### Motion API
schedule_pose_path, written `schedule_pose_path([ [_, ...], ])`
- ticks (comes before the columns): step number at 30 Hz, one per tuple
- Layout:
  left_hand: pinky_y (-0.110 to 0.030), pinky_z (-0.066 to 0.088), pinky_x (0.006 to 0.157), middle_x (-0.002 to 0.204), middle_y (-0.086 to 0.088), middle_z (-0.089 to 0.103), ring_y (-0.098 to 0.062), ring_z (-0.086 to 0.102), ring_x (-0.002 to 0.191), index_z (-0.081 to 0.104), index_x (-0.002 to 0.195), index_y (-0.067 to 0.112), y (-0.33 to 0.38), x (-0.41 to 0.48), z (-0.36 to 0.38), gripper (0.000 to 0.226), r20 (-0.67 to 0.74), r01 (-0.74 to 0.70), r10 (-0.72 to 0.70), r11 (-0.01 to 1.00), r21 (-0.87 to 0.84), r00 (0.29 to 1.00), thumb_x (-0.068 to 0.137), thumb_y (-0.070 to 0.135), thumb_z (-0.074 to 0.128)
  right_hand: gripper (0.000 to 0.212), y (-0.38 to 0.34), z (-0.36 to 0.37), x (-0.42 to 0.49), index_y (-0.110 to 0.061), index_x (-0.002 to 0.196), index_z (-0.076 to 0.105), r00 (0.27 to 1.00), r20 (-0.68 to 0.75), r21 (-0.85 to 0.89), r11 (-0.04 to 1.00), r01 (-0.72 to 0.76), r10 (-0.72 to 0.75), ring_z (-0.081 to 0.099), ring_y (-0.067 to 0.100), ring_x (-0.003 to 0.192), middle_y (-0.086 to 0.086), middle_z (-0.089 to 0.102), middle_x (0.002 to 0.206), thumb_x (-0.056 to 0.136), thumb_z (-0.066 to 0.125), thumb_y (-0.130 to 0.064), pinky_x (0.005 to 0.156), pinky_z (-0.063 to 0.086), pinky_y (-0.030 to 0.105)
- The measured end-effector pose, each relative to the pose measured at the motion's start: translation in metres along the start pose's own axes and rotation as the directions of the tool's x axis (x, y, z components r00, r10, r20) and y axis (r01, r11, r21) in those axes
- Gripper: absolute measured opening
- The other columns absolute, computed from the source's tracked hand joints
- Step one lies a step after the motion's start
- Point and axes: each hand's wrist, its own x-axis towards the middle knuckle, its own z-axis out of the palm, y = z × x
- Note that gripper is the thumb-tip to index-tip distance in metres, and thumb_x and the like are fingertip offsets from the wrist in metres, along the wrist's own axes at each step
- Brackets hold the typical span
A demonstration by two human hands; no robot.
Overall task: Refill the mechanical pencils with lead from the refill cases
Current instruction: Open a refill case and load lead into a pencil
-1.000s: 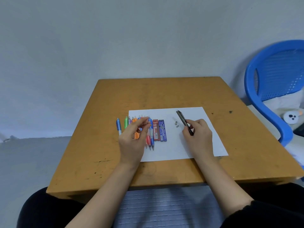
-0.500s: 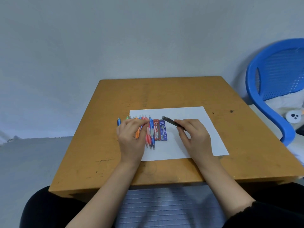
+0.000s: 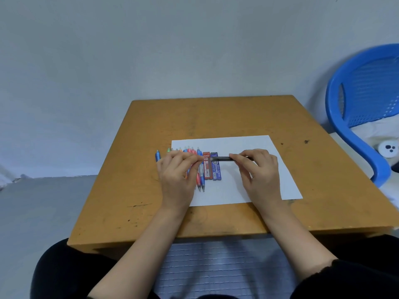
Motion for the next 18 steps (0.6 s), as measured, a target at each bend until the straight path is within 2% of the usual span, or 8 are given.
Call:
schedule_pose_path([
  [10,-0.03,0.032,0.083,0.087,0.004,0.07,-0.021,0.059,0.09,0.075,0.086,0.015,-0.0007,-0.0009,0.0004,0.013,0.003,-0.016,0.016,1.0,0.018,1.0,0.087,0.021,0.064,0.021,-0.0005,-0.0008,0.0001,-0.013,0.1,0.075,1.0,0.0,-0.028,1.0,0.011,-0.011,0.057,0.025,0.088,0.008,0.066,0.09,0.086,0.062,-0.004,0.074,0.036,0.033],
  [18,-0.029,0.033,0.083,0.086,0.004,0.07,-0.02,0.057,0.089,0.076,0.086,0.015,-0.0006,-0.0008,0.0027,0.013,-0.004,-0.036,0.036,0.999,0.003,0.999,0.088,0.02,0.064,0.025,-0.0018,0.0001,0.0,-0.014,0.099,0.075,0.999,-0.018,-0.019,0.999,0.044,-0.044,0.056,0.024,0.087,0.008,0.066,0.089,0.08,0.068,0.002,0.072,0.037,0.034],
])
